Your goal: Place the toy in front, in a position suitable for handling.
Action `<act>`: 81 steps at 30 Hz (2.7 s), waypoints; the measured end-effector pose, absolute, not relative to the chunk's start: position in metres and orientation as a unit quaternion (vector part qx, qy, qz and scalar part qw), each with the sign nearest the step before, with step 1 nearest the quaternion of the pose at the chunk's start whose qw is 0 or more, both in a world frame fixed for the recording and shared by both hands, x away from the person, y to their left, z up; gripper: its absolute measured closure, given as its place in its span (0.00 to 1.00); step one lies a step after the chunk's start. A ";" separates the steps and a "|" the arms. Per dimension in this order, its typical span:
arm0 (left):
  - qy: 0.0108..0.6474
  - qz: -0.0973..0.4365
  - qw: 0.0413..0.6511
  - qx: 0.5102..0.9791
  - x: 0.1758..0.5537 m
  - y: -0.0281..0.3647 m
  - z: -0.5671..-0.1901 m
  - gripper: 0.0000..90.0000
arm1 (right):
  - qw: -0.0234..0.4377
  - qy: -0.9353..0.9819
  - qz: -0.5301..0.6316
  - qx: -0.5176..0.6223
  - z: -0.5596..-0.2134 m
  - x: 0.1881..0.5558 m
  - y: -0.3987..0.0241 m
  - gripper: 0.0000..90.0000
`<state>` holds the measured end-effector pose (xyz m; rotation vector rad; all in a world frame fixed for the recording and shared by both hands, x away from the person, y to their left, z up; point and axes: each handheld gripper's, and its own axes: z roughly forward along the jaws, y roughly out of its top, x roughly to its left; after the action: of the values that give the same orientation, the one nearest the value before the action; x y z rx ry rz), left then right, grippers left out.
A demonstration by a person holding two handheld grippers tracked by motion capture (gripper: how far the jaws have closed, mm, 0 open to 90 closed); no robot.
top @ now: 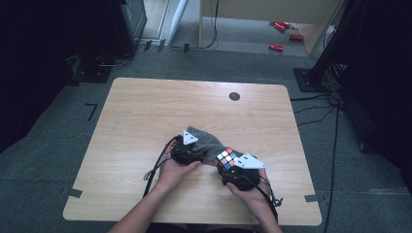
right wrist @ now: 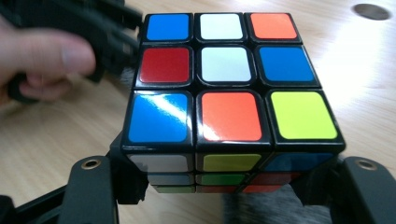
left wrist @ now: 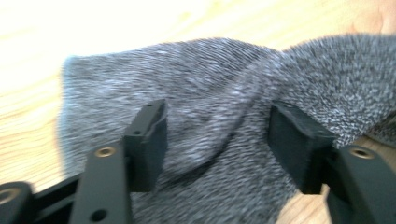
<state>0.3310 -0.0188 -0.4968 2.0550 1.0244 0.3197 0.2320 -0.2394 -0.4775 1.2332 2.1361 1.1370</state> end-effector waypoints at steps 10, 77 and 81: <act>0.428 0.147 0.435 0.778 0.301 0.054 -0.481 0.32 | 0.185 0.802 0.391 0.413 -0.498 0.228 -0.193 0.38; 0.367 0.123 0.403 0.830 0.236 0.014 -0.510 0.31 | 0.202 0.766 0.415 0.448 -0.483 0.238 -0.253 0.44; 0.354 0.111 0.397 0.840 0.241 0.016 -0.513 0.23 | 0.193 0.762 0.406 0.466 -0.488 0.241 -0.257 0.49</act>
<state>0.2406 0.0161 -0.5132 2.1281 0.8958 0.2809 0.2406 -0.2573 -0.4877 1.3067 2.1393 1.1395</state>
